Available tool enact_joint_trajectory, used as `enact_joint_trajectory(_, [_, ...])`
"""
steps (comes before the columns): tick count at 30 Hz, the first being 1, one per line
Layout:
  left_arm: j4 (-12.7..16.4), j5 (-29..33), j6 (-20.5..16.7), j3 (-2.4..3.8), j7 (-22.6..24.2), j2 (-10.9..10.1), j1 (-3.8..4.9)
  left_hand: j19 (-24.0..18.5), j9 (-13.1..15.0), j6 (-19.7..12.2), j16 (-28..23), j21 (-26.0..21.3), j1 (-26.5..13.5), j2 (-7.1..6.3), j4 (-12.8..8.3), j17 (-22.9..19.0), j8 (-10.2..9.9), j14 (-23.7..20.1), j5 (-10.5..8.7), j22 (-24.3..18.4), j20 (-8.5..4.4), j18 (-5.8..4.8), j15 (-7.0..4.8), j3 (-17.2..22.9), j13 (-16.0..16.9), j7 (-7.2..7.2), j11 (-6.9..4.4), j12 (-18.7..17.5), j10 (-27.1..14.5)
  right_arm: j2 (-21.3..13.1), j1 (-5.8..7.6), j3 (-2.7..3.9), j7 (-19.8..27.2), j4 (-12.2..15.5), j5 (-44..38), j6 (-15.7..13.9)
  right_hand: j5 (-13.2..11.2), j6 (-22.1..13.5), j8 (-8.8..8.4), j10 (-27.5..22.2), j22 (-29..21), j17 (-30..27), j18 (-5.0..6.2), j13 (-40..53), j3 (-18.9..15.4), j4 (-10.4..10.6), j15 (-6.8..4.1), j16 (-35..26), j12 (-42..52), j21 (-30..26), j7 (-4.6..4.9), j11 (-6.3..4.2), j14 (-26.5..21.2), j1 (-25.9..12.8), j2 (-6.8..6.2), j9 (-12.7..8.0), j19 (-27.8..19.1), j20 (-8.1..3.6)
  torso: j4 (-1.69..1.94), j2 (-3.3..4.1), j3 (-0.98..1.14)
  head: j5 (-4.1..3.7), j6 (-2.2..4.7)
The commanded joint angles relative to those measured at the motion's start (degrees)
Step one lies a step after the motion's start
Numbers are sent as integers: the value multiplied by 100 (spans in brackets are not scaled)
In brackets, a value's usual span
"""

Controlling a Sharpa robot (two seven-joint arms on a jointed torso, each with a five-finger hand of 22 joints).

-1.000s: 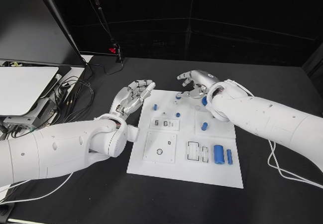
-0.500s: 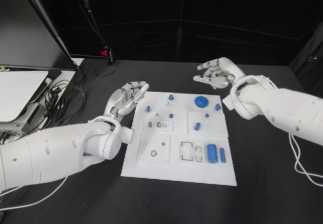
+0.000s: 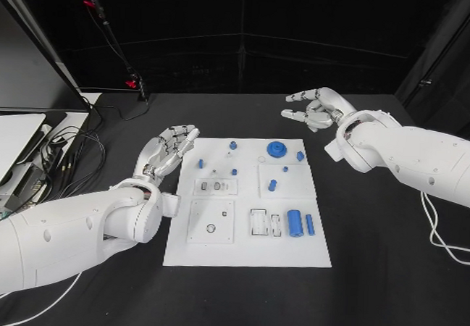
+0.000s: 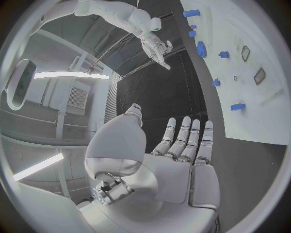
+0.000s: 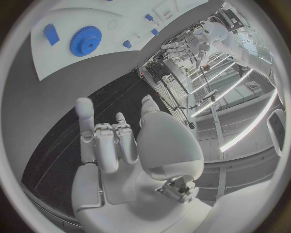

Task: Assemble the parts on the task board

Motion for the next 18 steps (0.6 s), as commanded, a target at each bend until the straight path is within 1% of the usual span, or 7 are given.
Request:
enact_joint_trajectory(1, [-8, -40, 66, 3, 1575, 13, 1, -27, -8, 0, 21, 29, 21, 67, -12, -9, 29, -4, 24, 11, -2, 75, 41, 6, -8, 905, -4, 29, -28, 40, -10, -1, 147, -100, -172, 106, 93, 125, 23, 705, 1462, 1528, -337, 1510, 25, -27, -30, 31, 45, 1262, 0, -30, 641, 33, 50, 19, 1368, 17, 14, 3, 3, -51, 7])
enact_joint_trajectory(4, [-9, -40, 68, 1, 1575, 14, -2, -23, -9, 0, 22, 32, 24, 71, -12, -9, 30, -3, 26, 14, -2, 75, 42, 6, -8, 905, -4, 30, -28, 89, -36, -3, 94, -226, -384, 102, 37, 229, 35, 705, 2543, 1528, -632, 1510, 41, -35, -113, 31, 45, 2104, 62, -117, 641, 62, 28, 28, 2552, -27, 23, 2, -7, -60, 15])
enact_joint_trajectory(6, [-7, -40, 70, 0, 1577, 14, -2, -23, -9, 0, 22, 32, 24, 71, -12, -9, 30, -3, 26, 14, -2, 75, 42, 6, -8, 905, -4, 30, -28, 125, -57, -4, 39, -320, -600, 92, 37, 446, 80, 705, 3010, 1528, -790, 1510, 54, -37, -188, 31, 45, 2430, 170, -192, 641, 87, -24, 54, 3114, -101, 31, 5, -7, -71, 12])
enact_joint_trajectory(7, [-7, -40, 70, -1, 1577, 13, -3, -23, -9, 0, 22, 32, 24, 71, -12, -9, 30, -3, 26, 14, -2, 75, 42, 6, -8, 905, -4, 30, -28, 144, -67, -4, 1, -366, -705, 96, 56, 470, 106, 705, 3010, 1528, -790, 1510, 68, -40, -184, 31, 45, 2430, 248, -163, 641, 104, -41, 62, 3114, -108, 31, 5, -6, -70, 11])
enact_joint_trajectory(9, [-8, -40, 71, -1, 1577, 12, -3, -23, -9, 0, 22, 32, 24, 71, -12, -9, 30, -3, 26, 14, -2, 75, 42, 6, -8, 905, -4, 30, -28, 179, -89, -5, -92, -450, -893, 159, 125, 484, 199, 705, 3010, 1528, -790, 1510, 104, -41, -94, 31, 45, 2430, 458, -34, 641, 133, -106, 84, 3114, -55, 29, 2, -4, -64, 3])
enact_joint_trajectory(11, [-7, -40, 71, -1, 1577, 8, -3, -22, -13, 0, 24, 35, 32, 79, -13, -9, 32, -3, 30, 15, -1, 74, 44, 4, -8, 905, -3, 34, -27, 210, -116, -5, -179, -517, -1073, 232, 145, 455, 288, 705, 3010, 1528, -790, 1510, 139, -47, 3, 31, 45, 2430, 547, 60, 641, 155, -173, 106, 3114, 11, 28, 3, -5, -65, 0])
enact_joint_trajectory(18, [9, -40, 81, -2, 1583, -4, -4, -20, -16, -1, 26, 39, 37, 85, -13, -9, 34, -1, 34, 17, 0, 73, 46, 2, -8, 906, -3, 37, -25, 298, -217, -5, -426, -628, -1701, 460, 257, 637, 720, 705, 3010, 1528, -790, 1510, 490, -170, 112, 31, 45, 2430, 608, 194, 641, 396, -361, 247, 3114, 158, 21, 3, -6, -33, -4])
